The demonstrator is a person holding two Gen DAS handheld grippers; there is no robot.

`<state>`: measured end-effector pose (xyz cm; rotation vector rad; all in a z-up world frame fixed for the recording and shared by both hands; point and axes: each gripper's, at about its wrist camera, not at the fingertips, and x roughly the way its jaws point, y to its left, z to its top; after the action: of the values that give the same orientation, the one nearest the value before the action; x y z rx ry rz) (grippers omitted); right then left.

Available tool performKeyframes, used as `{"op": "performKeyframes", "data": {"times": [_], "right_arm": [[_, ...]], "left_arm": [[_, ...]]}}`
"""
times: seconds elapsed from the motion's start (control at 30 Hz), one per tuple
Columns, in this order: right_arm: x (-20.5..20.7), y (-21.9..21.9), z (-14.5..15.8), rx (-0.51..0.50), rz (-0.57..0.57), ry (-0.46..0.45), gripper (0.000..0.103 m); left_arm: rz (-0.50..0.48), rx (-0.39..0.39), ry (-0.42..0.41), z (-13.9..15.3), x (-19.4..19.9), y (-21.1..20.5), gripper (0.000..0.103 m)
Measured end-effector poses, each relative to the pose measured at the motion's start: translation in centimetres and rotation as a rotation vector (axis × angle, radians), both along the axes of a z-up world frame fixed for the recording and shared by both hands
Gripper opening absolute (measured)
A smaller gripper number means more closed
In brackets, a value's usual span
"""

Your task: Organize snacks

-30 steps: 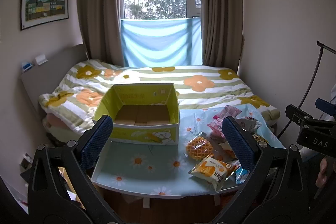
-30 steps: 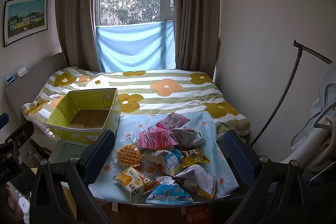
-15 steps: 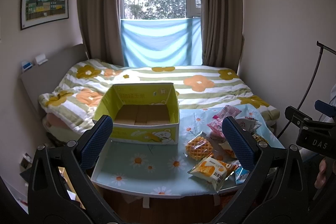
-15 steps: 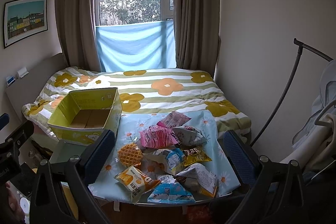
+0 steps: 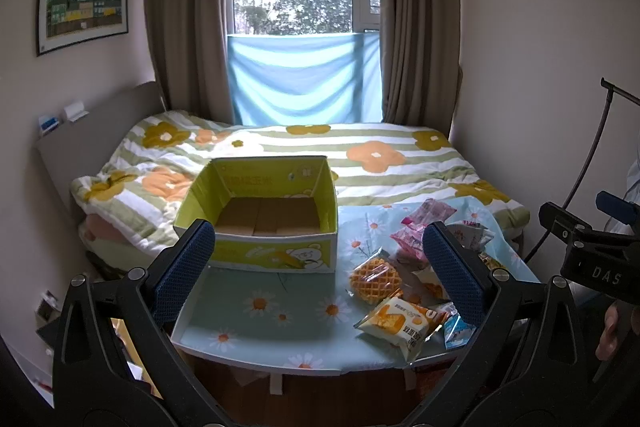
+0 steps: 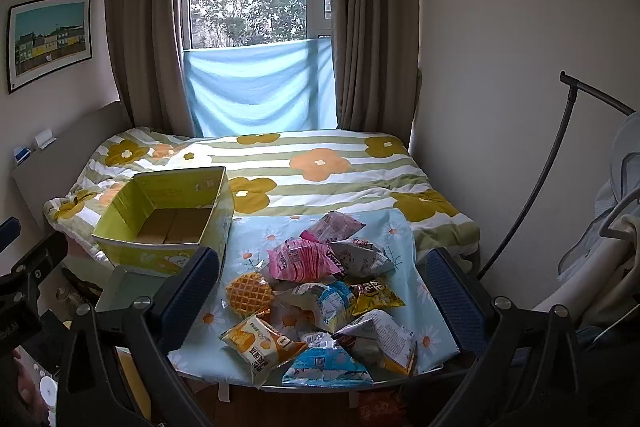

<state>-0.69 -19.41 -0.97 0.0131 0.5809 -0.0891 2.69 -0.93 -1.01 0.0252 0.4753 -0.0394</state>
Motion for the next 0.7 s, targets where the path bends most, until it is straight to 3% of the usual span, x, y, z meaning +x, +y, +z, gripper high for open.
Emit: {"op": "performKeyframes", "data": {"times": [0.43,0.7], "right_arm": [[-0.3,0.5,-0.3,0.008,0.001,0.01,0.103],[0.6,-0.3,-0.1,0.048,-0.009,0.04,0.103]], "left_arm": [[-0.003,-0.009,0.018,0.2,0.0,0.1,0.103],[-0.018,-0.022,0.115,-0.6,2.0,0.7,0.103]]}}
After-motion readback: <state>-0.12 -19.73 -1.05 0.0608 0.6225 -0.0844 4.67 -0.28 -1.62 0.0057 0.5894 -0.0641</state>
